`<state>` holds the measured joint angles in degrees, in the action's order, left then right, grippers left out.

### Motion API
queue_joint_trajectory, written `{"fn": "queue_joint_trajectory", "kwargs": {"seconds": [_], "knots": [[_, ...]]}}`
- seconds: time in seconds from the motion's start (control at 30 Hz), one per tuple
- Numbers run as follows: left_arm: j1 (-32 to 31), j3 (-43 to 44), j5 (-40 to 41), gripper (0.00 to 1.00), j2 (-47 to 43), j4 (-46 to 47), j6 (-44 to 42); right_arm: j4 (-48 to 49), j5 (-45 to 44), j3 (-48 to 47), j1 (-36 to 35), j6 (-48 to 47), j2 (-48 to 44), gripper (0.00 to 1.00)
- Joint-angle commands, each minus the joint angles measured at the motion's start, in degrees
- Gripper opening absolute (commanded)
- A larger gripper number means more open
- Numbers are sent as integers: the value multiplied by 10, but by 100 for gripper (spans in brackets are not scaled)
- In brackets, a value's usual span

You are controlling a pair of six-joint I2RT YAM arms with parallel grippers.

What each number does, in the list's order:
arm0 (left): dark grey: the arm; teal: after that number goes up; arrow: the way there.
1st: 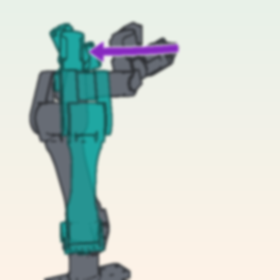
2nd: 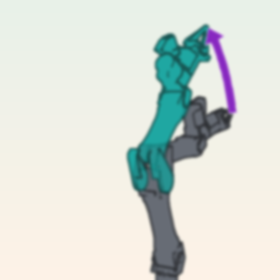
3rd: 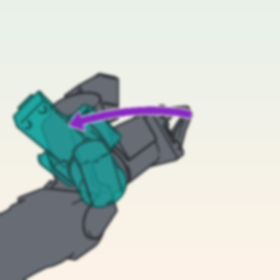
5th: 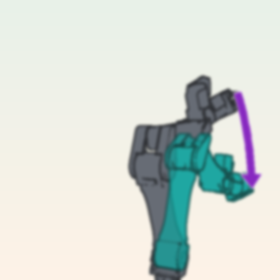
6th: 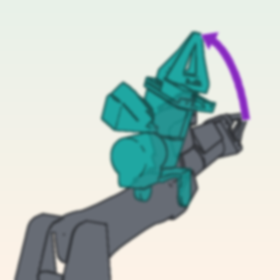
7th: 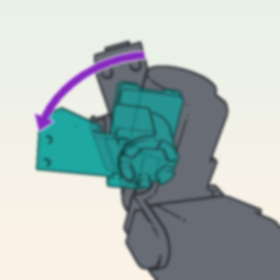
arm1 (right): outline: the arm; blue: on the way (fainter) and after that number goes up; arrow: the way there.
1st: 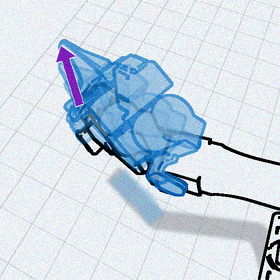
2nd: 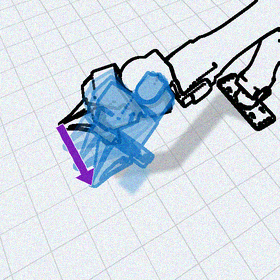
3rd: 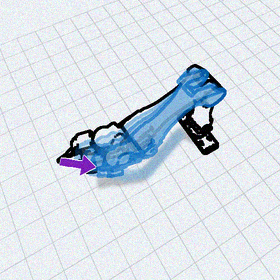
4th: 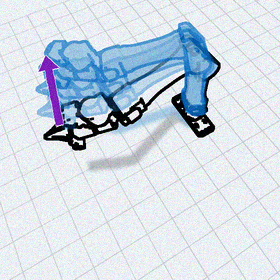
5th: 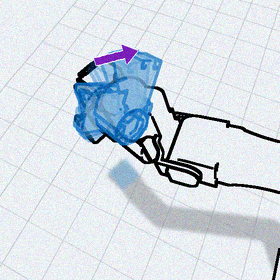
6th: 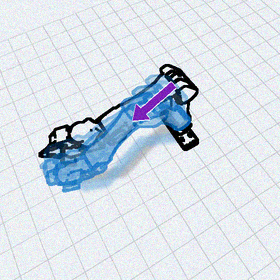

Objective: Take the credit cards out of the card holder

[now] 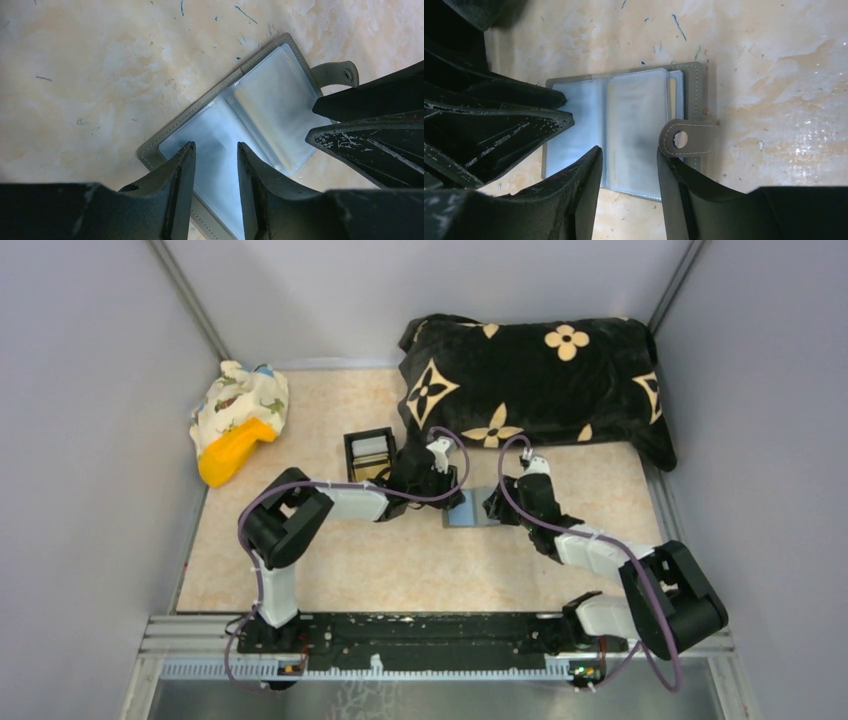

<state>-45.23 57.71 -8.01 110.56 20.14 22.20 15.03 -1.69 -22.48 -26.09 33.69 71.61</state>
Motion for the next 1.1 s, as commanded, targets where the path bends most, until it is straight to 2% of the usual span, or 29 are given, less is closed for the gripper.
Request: {"fn": "queue_joint_trajectory", "kwargs": {"seconds": [0.0, 0.17, 0.63, 0.93, 1.0, 1.07], "knots": [[1, -5, 2, 44, 5, 1, -11, 17, -29, -14, 3, -10, 8, 46], [1, -14, -7, 52, -1, 13, -5, -7, -41, -34, 2, -37, 44, 48], [1, -10, -28, 53, 6, 16, 3, -32, -48, -62, -17, -57, 99, 47], [1, -1, -47, 53, 20, 13, 9, -44, -79, -73, -53, -56, 90, 24], [1, 1, -48, 53, 22, 10, 8, -50, -88, -73, -54, -60, 81, 10], [1, 2, -50, 53, 23, 10, 9, -60, -98, -76, -54, -64, 69, 9]]}}
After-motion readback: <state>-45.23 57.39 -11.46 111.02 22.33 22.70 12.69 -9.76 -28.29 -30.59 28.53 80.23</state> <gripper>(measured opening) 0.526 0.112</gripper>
